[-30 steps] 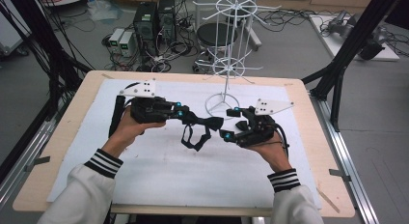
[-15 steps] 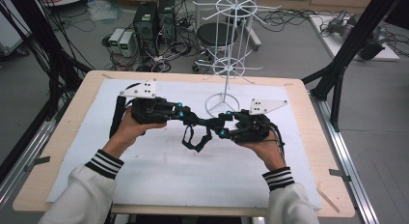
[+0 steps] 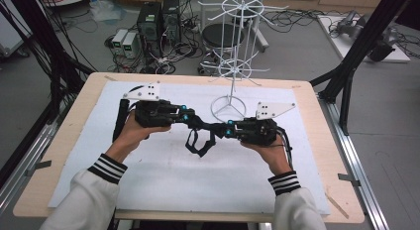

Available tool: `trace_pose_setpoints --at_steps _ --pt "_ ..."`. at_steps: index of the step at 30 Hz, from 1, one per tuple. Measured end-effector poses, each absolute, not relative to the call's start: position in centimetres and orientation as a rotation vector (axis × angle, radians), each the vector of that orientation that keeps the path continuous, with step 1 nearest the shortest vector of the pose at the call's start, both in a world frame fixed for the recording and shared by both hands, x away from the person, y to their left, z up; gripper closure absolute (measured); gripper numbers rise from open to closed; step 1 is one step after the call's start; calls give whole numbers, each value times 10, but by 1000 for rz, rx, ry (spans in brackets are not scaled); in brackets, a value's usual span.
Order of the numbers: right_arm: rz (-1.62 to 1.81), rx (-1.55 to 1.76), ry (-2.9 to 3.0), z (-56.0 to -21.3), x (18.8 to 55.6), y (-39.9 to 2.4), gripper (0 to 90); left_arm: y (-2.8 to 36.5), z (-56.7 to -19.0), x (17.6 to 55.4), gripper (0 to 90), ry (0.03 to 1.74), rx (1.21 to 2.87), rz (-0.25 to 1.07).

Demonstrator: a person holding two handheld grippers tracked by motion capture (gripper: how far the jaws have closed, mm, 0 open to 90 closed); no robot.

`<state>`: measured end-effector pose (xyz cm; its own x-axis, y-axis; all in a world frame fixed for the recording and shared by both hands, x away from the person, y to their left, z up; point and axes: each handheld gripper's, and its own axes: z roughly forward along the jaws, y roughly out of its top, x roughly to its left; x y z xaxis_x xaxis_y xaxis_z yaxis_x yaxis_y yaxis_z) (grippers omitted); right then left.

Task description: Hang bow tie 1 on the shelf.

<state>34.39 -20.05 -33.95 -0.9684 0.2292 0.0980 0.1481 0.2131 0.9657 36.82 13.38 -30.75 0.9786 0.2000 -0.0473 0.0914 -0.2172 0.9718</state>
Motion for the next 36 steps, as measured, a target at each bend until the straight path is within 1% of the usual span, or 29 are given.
trace_pose_setpoints --at_steps 2,3,5,7,8,10,12,22,24,27,36 --pt "1894 373 2398 -340 344 -201 848 135 -308 369 717 233 1786 116" --pt "1890 374 2399 -339 344 -201 848 134 -309 368 639 251 1781 130" --pt "1890 371 2399 -339 343 -201 849 134 -309 368 359 293 1772 171" --pt "1889 371 2393 -339 343 -201 848 134 -310 368 115 359 1752 226" --pt "1885 377 2394 -338 342 -202 849 135 -311 369 48 362 1741 234" --pt "1875 379 2394 -338 341 -203 848 139 -311 370 44 368 1719 252" --pt "1863 381 2390 -337 340 -205 848 141 -311 369 17 367 1718 250" --pt "1844 438 2351 -333 339 -217 847 150 -313 364 17 380 1707 283" --pt "1843 441 2337 -332 338 -220 847 154 -314 362 17 390 1686 314" --pt "1826 464 2324 -331 337 -226 846 160 -319 360 17 407 1676 315" --pt "1767 548 2263 -331 332 -244 845 175 -337 352 17 454 1669 373"
